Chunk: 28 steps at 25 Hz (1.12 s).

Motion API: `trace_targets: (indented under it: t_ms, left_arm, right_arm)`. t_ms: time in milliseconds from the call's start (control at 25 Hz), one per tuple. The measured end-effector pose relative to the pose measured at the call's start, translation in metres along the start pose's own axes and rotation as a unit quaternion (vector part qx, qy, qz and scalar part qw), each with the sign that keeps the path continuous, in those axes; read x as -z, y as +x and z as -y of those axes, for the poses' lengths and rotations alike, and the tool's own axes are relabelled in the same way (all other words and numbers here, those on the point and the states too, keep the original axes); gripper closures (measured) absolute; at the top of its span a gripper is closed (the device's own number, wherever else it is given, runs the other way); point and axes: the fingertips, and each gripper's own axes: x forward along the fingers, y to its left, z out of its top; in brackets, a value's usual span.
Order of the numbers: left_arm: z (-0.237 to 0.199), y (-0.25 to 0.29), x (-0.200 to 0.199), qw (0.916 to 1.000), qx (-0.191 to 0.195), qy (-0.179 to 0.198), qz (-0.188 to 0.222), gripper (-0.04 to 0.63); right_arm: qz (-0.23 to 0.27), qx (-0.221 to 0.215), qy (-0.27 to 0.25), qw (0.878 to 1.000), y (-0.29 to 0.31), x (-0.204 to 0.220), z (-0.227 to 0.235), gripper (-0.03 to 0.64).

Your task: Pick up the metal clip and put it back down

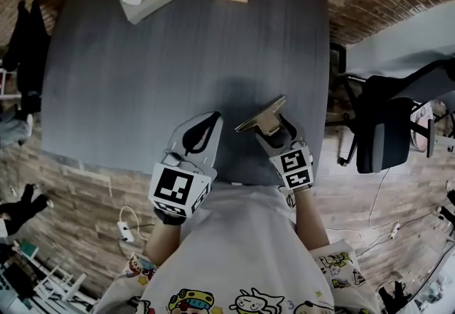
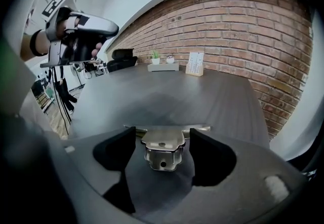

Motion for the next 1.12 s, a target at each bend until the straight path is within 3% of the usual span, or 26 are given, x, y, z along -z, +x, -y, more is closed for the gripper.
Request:
trace_targets:
  t_ms: [640, 1120]
  left_arm:
    - [0.016, -0.006, -0.038, 0.9978, 0.008, 0.028, 0.060, 0.597]
    - [0.017, -0.021, -0.064, 0.9947, 0.003, 0.039, 0.095, 0.597]
  right_arm:
    - [0.116, 0.037, -0.004, 0.993, -0.070, -0.086, 0.020, 0.288]
    - [0.262, 0.026, 0.033, 0.964, -0.149, -0.171, 0.024, 0.402]
